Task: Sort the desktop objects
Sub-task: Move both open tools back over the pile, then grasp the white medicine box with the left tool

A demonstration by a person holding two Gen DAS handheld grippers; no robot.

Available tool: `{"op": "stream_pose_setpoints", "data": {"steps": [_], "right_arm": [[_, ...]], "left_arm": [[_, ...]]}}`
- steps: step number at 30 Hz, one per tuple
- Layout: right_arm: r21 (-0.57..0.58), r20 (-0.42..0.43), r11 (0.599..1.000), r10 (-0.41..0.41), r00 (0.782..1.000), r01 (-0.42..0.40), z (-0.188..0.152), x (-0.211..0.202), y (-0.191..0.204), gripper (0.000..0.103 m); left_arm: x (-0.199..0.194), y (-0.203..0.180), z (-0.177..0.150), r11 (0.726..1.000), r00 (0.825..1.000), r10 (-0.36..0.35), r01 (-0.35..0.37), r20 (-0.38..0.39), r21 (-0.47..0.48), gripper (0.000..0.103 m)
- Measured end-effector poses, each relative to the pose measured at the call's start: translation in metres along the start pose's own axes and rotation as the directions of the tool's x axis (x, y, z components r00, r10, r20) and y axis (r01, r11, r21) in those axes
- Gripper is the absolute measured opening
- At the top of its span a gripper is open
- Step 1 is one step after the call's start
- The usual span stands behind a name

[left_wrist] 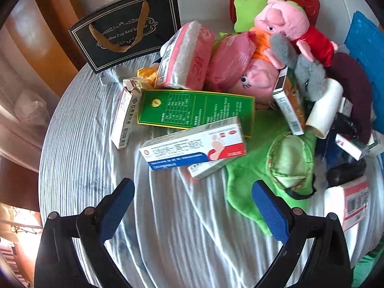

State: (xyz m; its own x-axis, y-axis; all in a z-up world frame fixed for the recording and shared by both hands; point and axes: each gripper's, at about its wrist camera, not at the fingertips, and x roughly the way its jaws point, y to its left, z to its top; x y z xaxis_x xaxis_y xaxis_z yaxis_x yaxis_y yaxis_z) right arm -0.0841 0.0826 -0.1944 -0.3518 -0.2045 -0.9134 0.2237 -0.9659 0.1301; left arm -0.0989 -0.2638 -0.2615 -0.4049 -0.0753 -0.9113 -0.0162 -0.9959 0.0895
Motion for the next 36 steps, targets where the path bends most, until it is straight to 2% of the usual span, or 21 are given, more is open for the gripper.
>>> {"op": "stream_pose_setpoints", "data": {"steps": [2,5,7,10,14,18,19,20,21,23,28,32,36], "right_arm": [[0.009,-0.015,1.0,-0.005,1.0,0.005,-0.002,0.007,0.004,0.095],[0.015,-0.032,1.0,-0.016,0.999,0.016,-0.004,0.017,0.009,0.096],[0.021,-0.046,0.999,-0.023,0.999,0.024,-0.004,0.024,0.01,0.095],[0.036,-0.06,0.999,-0.03,0.998,0.032,-0.006,0.029,0.01,0.095],[0.041,-0.074,0.998,-0.051,0.996,0.054,-0.008,0.035,0.009,0.095],[0.051,-0.094,0.996,-0.069,0.993,0.074,-0.011,0.044,0.005,0.095],[0.053,-0.099,0.996,-0.07,0.993,0.076,-0.011,0.045,0.004,0.095],[0.054,-0.102,0.996,-0.071,0.992,0.077,-0.012,0.047,0.004,0.095],[0.056,-0.104,0.995,-0.072,0.992,0.078,-0.012,0.048,0.004,0.095],[0.057,-0.107,0.995,-0.07,0.992,0.077,-0.012,0.05,0.006,0.095],[0.049,-0.12,0.996,-0.067,0.991,0.074,-0.011,0.056,0.01,0.095],[0.047,-0.116,0.996,-0.072,0.991,0.078,-0.007,0.059,0.009,0.095],[0.034,-0.114,0.995,-0.088,0.99,0.092,-0.004,0.067,0.006,0.095]], "left_arm": [[0.014,0.008,0.0,0.999,1.0,0.007,-0.006,-0.013,0.034,0.1],[0.033,0.012,0.0,0.997,0.999,-0.029,0.031,-0.035,0.07,0.096],[0.038,0.007,0.001,0.994,0.999,-0.035,0.038,-0.023,0.101,0.096],[0.041,0.001,0.006,0.994,0.999,-0.046,0.044,0.014,0.098,0.095],[0.054,-0.009,0.012,0.993,0.999,-0.037,0.035,0.016,0.113,0.084],[0.06,-0.012,0.018,0.99,0.999,-0.02,0.015,0.039,0.141,0.083],[0.061,-0.012,0.019,0.989,0.999,-0.02,0.013,0.044,0.147,0.079],[0.061,-0.012,0.021,0.988,0.999,-0.025,0.018,0.049,0.152,0.066],[0.061,-0.012,0.022,0.987,0.998,-0.028,0.019,0.05,0.159,0.065],[0.058,-0.01,0.024,0.986,0.998,-0.024,0.013,0.063,0.169,0.052],[0.049,0.003,0.028,0.99,0.995,-0.057,0.047,0.076,0.134,0.033],[0.043,0.018,0.027,0.995,0.994,-0.071,0.065,0.085,0.072,0.024],[0.039,0.026,0.018,0.996,0.994,-0.082,0.079,0.079,0.04,0.023]]}}
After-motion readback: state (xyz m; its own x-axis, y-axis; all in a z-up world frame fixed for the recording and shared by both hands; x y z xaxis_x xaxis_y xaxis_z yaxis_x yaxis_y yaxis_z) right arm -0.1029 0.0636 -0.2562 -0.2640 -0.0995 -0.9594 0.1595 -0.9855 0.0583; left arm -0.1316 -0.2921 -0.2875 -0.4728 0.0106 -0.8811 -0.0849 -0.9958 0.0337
